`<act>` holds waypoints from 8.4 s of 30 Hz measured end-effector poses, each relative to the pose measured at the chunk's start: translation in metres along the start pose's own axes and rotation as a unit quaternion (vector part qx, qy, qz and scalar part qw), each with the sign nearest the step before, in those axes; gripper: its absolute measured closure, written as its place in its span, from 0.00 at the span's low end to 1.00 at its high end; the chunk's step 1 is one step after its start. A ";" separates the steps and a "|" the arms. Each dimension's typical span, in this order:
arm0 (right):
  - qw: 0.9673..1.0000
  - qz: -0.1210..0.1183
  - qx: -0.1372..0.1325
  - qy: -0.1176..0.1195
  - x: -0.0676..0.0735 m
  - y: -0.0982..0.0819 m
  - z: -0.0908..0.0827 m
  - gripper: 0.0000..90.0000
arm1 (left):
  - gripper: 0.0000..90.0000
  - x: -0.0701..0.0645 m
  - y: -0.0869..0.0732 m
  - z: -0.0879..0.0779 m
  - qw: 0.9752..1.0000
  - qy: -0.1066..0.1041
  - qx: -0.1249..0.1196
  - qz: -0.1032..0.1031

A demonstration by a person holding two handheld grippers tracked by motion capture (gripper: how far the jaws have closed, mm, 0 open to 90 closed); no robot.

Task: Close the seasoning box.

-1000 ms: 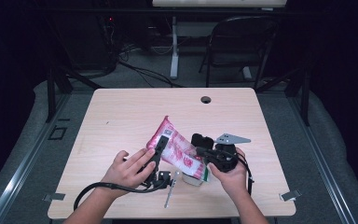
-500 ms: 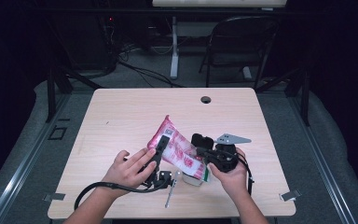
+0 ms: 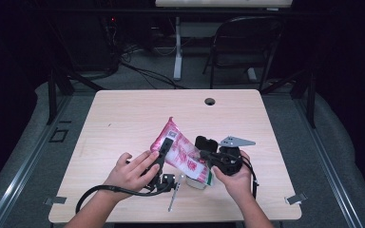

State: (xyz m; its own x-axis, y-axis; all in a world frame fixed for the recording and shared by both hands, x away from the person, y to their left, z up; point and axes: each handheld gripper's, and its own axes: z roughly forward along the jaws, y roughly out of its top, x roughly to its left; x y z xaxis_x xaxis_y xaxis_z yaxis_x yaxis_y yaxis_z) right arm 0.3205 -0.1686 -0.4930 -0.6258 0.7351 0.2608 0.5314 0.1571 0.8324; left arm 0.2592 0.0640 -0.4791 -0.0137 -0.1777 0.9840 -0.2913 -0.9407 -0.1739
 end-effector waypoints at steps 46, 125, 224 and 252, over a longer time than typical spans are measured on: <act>1.000 0.001 0.003 0.000 -0.001 -0.002 -0.004 1.00 | 0.78 0.003 0.004 0.000 1.000 0.007 -0.009 -0.001; 1.000 0.011 0.005 -0.014 -0.004 -0.009 -0.014 1.00 | 0.78 0.005 0.006 0.006 0.999 -0.013 -0.020 -0.022; 0.999 -0.010 -0.014 0.028 0.008 0.007 -0.014 1.00 | 0.84 -0.061 -0.027 0.012 0.938 -0.178 -0.014 -0.297; 0.998 -0.028 -0.007 0.048 0.019 0.011 -0.003 1.00 | 0.86 -0.081 -0.027 0.022 0.896 -0.250 -0.015 -0.366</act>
State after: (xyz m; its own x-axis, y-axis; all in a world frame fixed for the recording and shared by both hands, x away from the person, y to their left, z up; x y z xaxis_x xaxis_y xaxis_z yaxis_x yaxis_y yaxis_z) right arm 0.3127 -0.1549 -0.4774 -0.7066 0.6591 0.2577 0.4859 0.1871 0.8538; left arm 0.2898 0.0975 -0.5546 0.6203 0.3698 0.6917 -0.0718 -0.8514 0.5196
